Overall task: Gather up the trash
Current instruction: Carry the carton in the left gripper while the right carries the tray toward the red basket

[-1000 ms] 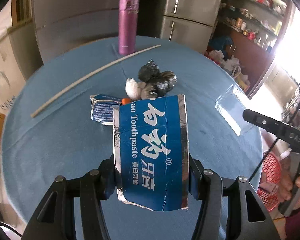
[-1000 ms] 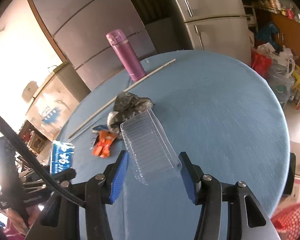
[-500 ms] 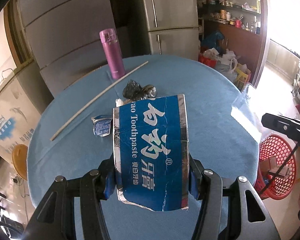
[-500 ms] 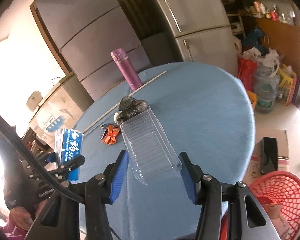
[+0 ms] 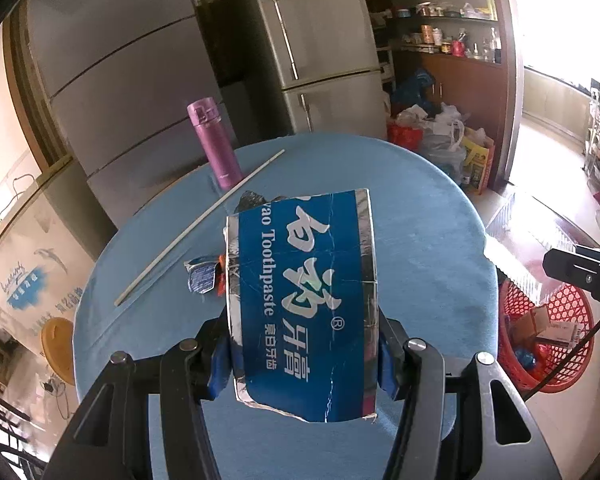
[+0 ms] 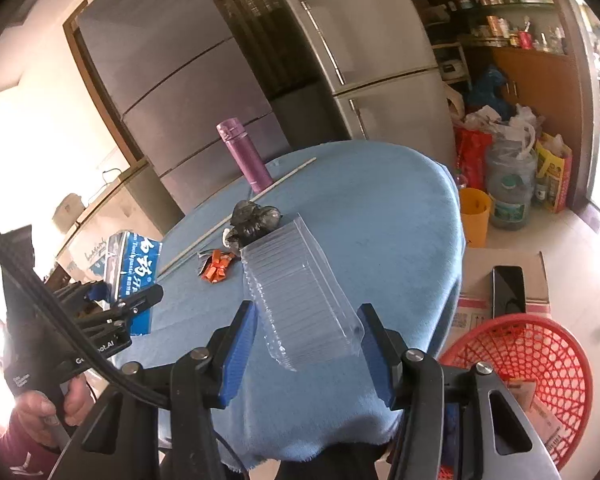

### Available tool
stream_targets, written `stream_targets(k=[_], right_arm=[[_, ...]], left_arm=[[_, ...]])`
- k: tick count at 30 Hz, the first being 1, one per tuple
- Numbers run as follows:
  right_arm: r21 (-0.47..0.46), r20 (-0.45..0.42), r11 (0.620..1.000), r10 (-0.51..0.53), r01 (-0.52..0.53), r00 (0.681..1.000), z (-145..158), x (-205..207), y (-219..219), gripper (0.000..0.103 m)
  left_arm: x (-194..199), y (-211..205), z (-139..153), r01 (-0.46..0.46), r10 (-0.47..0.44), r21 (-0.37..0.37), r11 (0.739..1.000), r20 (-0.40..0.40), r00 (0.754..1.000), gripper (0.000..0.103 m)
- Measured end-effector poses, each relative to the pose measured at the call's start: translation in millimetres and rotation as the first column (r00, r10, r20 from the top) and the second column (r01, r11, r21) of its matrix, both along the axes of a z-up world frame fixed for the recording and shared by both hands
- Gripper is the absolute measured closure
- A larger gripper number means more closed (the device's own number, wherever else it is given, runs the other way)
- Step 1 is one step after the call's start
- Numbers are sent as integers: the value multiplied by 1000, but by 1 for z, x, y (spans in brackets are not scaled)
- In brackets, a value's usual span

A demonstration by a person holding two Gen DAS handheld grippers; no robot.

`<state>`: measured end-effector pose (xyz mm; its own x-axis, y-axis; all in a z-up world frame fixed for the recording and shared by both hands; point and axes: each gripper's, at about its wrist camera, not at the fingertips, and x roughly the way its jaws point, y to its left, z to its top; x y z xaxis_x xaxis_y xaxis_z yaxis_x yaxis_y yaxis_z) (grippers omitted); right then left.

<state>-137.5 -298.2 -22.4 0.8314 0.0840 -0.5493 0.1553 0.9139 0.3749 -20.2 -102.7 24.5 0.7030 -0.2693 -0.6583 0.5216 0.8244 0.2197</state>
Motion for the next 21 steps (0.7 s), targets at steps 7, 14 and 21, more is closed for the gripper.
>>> stream_targets(k=[7,14,21], right_arm=[[23,11,999,-23,23,1000,0,-15,-9,48],[40,24,999,-32,31,999,0,-20,-13,48],[46,19,998,-38,38,999,-4,-22,-17,48]], left_arm=[[-13,-11,4,23,-23,13,1000,24,999,44],[-19,-20,5,38,-39,19,999,37,999,44],[-23,-32,5,58,-59,27,998,42,997,44]])
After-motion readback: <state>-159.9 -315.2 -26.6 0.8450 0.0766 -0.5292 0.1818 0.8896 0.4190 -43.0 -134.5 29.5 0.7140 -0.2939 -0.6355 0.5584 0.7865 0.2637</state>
